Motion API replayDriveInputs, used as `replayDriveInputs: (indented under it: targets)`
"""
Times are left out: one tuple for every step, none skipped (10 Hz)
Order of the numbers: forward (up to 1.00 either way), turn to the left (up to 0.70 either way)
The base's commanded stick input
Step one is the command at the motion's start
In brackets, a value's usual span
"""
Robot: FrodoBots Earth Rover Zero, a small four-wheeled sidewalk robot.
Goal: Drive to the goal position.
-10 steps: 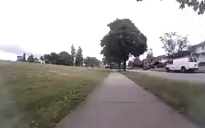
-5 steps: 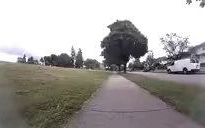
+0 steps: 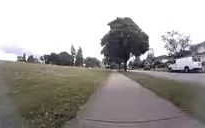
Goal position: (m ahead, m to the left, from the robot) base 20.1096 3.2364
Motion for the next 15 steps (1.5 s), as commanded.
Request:
replayDriveInputs:
  targets:
    - [0.7,0.0]
    - [0.7,0.0]
    - [0.7,0.0]
    - [0.7,0.0]
    - [0.7,0.0]
    - [0.7,0.0]
    - [0.7,-0.11]
    - [0.7,-0.35]
    - [0.7,-0.35]
    - [0.7,-0.35]
    - [0.7,-0.35]
    - [0.7,-0.35]
    - [0.7,-0.35]
    - [0.7,-0.21]
    - [0.7,-0.05]
